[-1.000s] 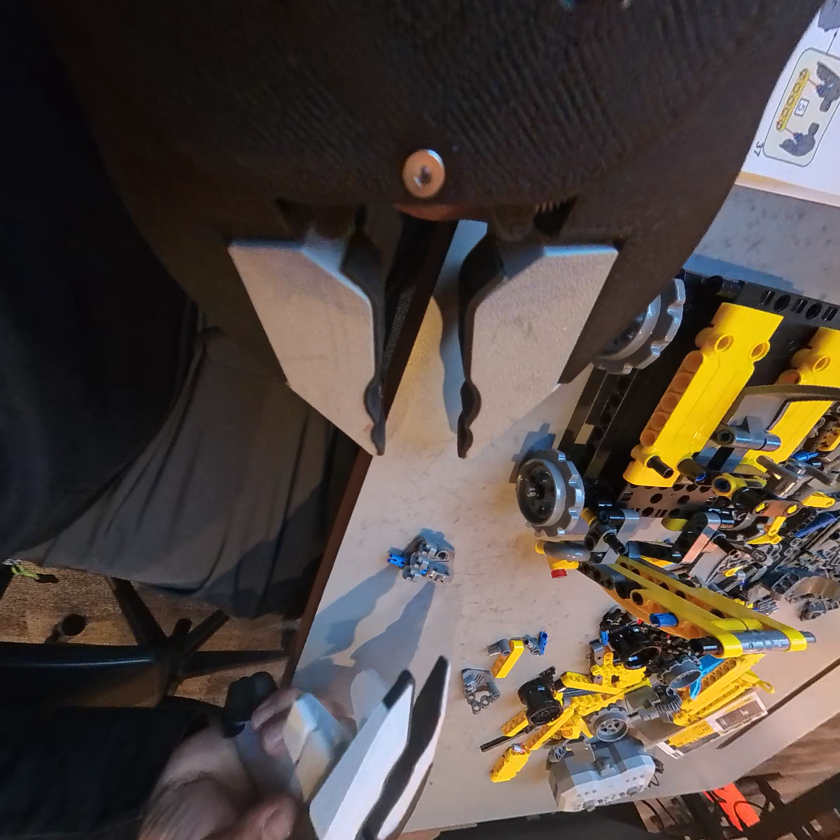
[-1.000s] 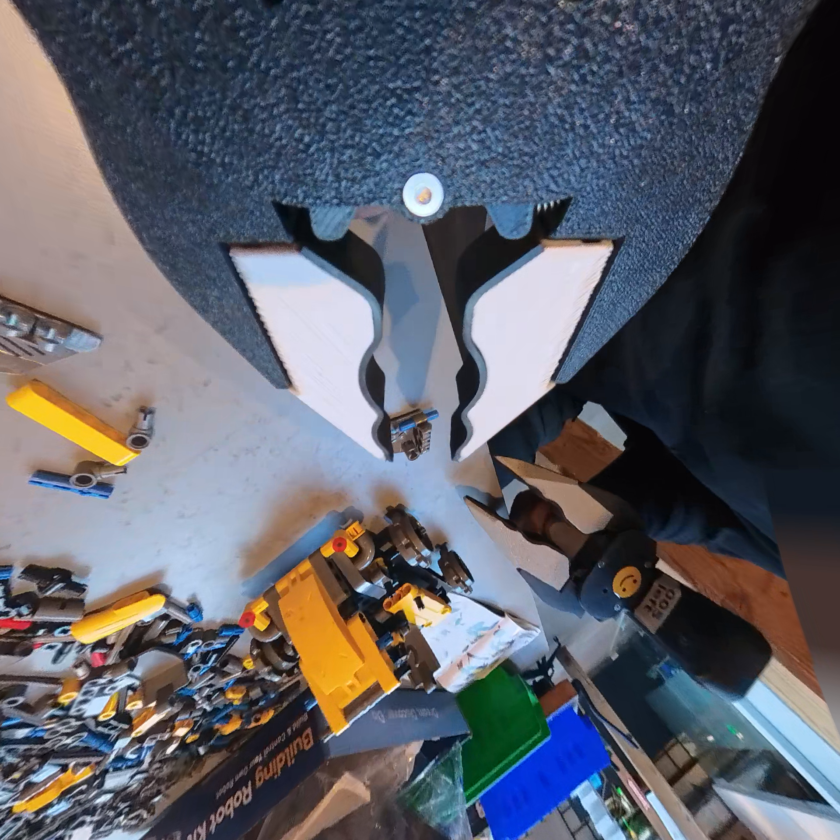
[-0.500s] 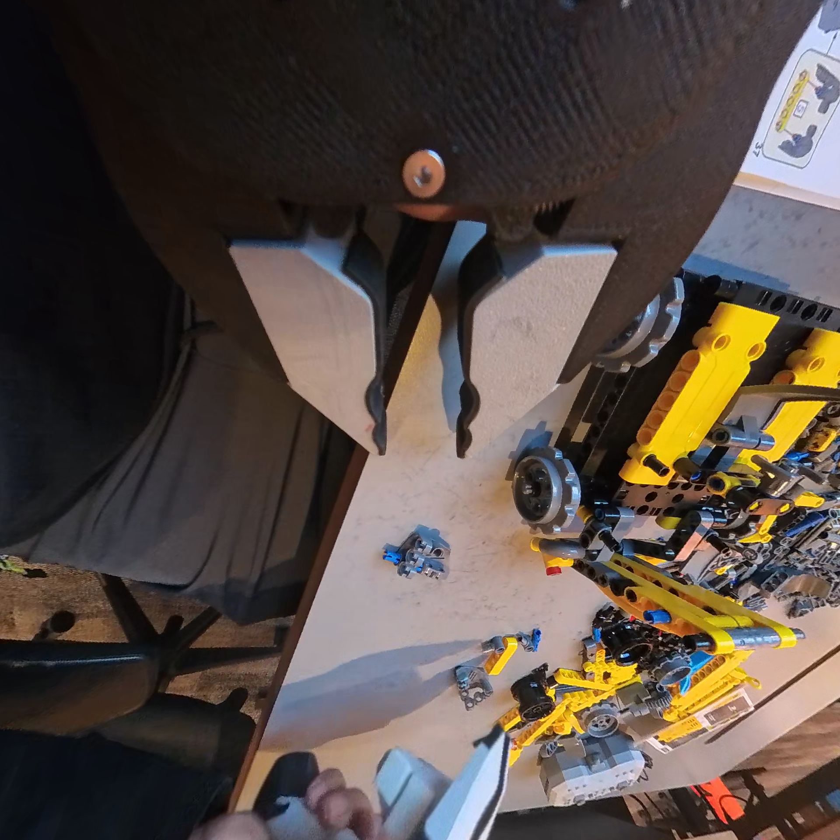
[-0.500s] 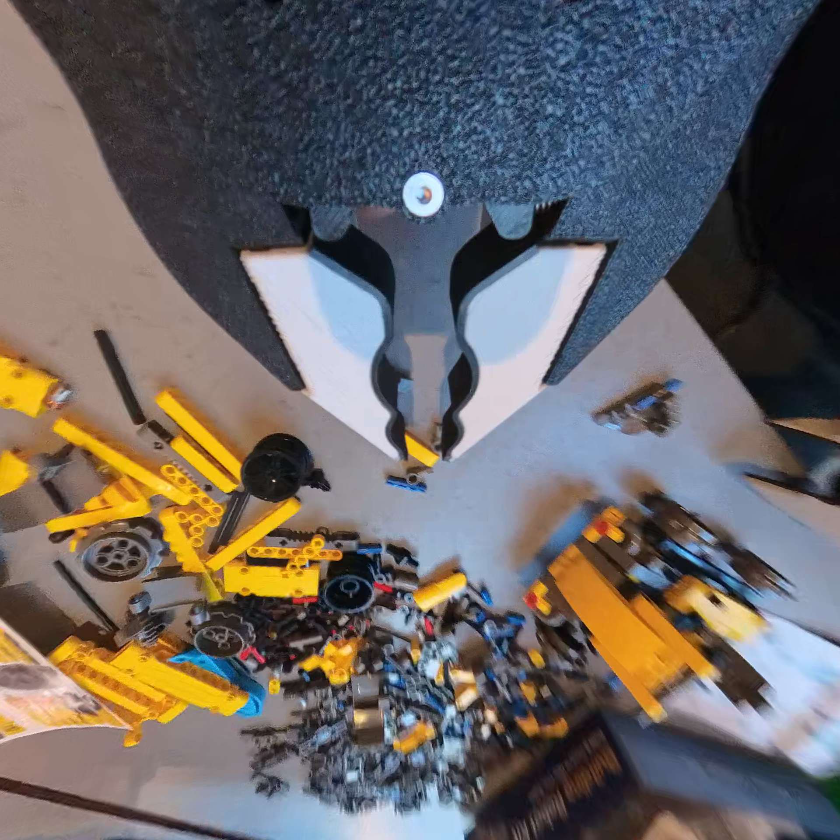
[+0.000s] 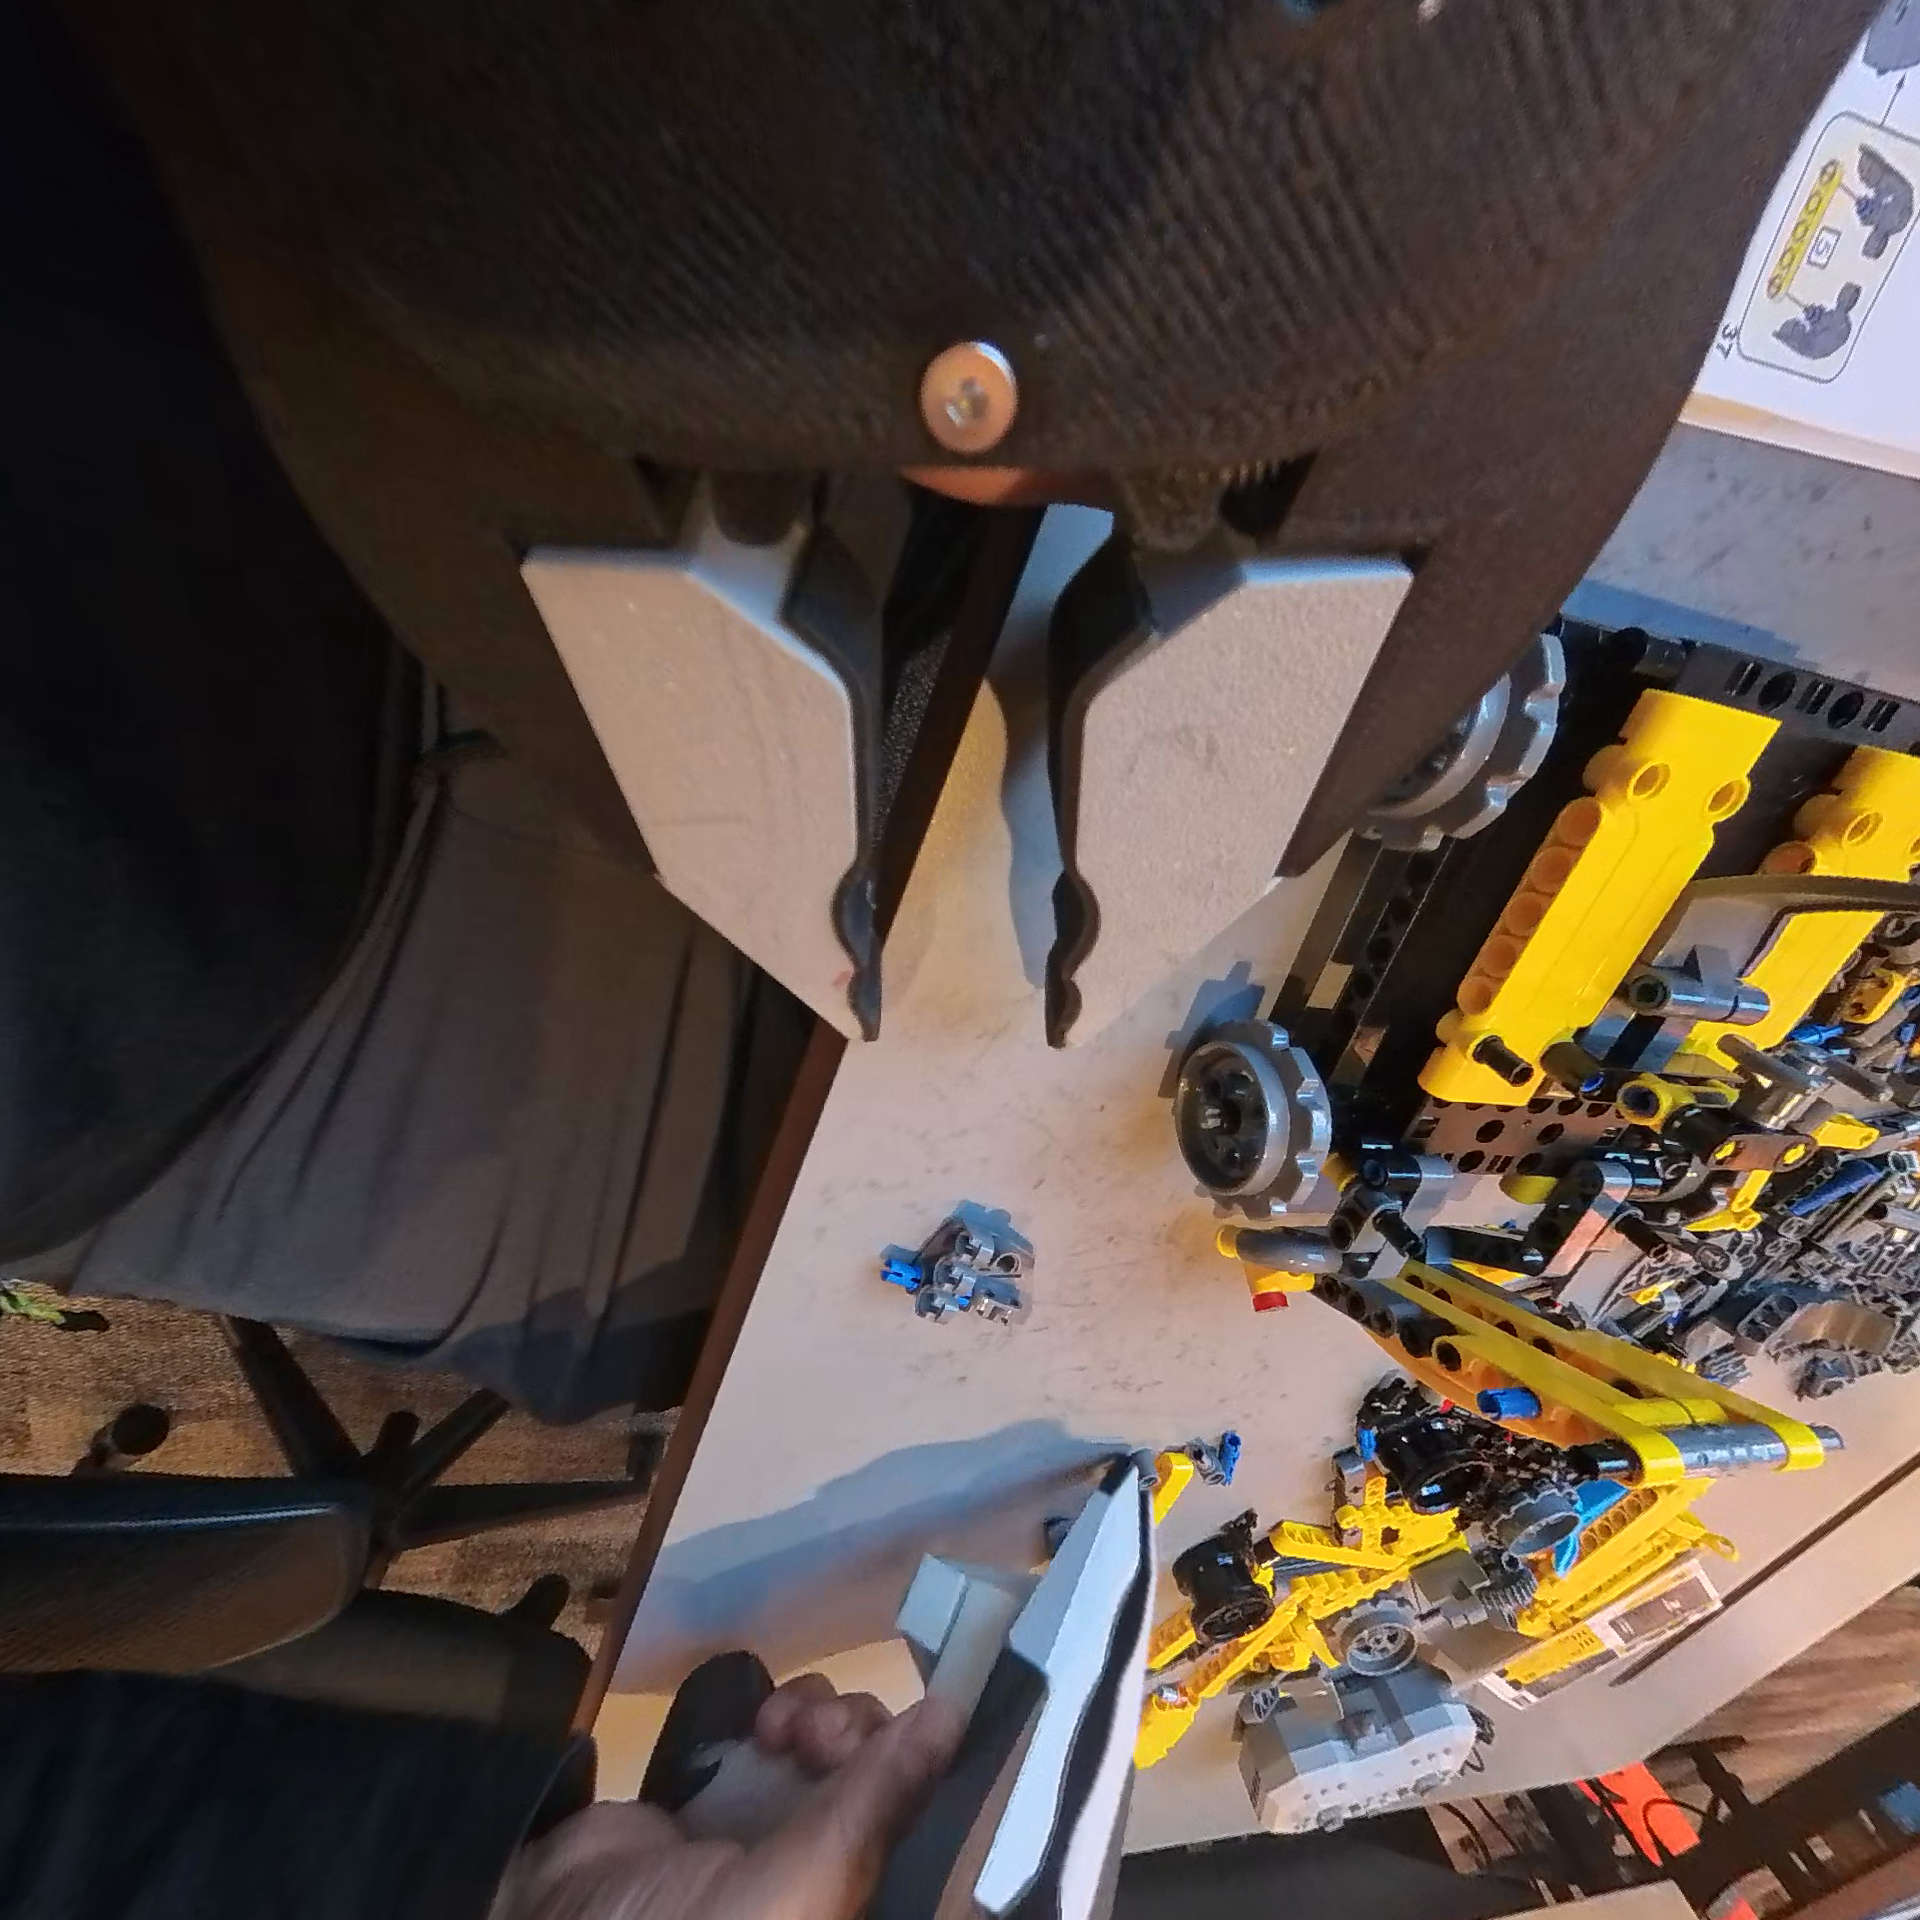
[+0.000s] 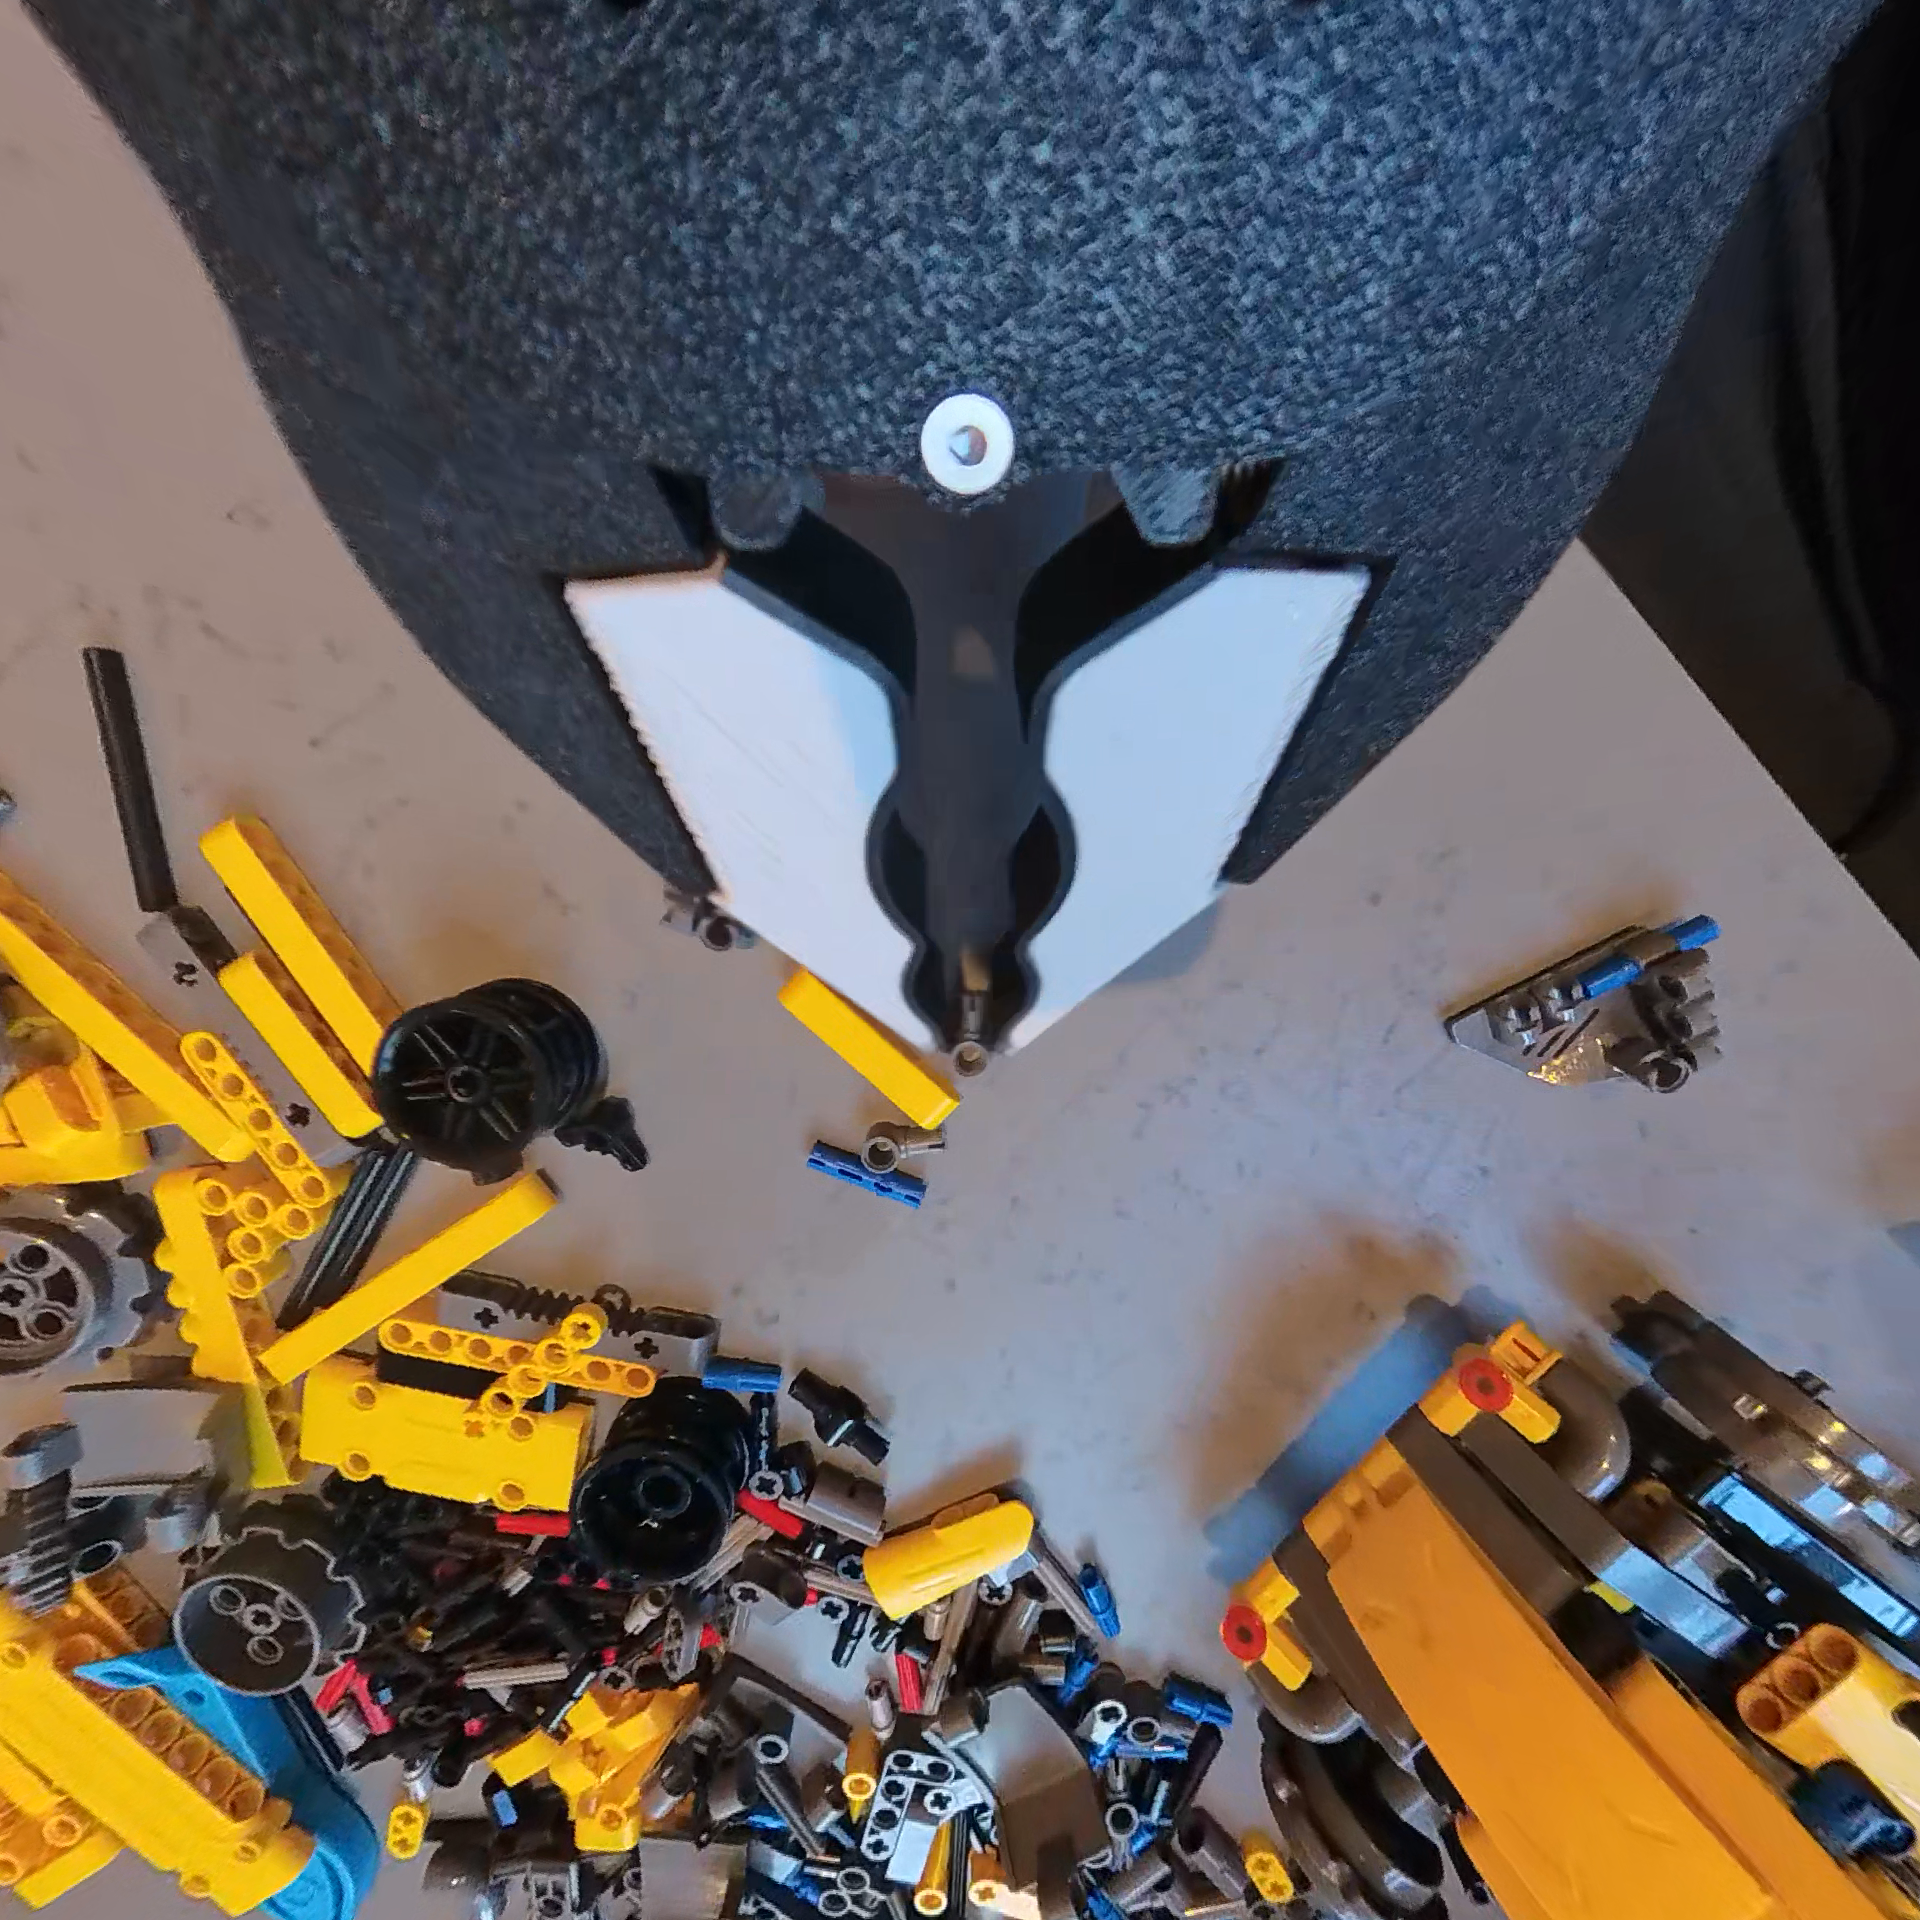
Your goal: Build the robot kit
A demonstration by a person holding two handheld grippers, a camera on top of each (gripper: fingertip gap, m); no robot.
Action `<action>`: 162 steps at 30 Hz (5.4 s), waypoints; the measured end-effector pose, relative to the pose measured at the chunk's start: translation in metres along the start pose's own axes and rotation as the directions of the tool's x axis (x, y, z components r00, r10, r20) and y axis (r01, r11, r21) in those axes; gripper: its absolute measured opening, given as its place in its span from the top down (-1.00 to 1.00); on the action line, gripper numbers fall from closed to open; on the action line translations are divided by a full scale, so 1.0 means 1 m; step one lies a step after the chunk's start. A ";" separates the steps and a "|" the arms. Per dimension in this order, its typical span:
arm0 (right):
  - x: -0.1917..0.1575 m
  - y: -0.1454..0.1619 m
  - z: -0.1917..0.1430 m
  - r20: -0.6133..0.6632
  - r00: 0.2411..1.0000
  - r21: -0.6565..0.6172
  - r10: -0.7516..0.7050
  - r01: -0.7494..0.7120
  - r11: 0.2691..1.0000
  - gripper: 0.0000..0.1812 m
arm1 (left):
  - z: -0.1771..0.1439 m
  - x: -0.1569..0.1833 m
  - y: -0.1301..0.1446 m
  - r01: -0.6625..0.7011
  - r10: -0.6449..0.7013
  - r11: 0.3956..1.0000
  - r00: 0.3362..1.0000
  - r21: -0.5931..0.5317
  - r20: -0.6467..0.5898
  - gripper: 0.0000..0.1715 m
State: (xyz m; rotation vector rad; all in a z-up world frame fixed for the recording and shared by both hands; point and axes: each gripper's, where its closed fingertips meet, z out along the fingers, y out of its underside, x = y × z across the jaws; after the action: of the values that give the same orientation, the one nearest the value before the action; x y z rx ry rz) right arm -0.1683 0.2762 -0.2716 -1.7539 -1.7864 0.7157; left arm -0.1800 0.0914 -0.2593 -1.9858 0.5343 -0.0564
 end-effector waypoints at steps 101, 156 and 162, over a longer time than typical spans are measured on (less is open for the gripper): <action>-0.081 -0.014 -0.002 0.239 0.956 0.132 -0.170 0.141 0.981 0.92 | 0.004 -0.001 -0.004 -0.023 0.022 0.999 0.998 0.027 0.052 0.68; -0.089 -0.002 -0.005 0.365 0.929 0.055 -0.054 0.036 0.998 0.92 | -0.012 -0.008 -0.003 0.222 -0.219 0.974 0.974 0.050 -0.060 0.64; -0.088 -0.003 -0.006 0.366 0.929 0.062 -0.055 0.034 0.997 0.92 | -0.009 -0.008 -0.006 0.249 -0.245 0.967 0.967 0.053 -0.063 0.64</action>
State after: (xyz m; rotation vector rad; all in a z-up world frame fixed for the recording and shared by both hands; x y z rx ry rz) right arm -0.1642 0.1878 -0.2659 -1.6155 -2.0166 1.1241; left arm -0.1873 0.0891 -0.2491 -1.9862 0.3134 -0.2806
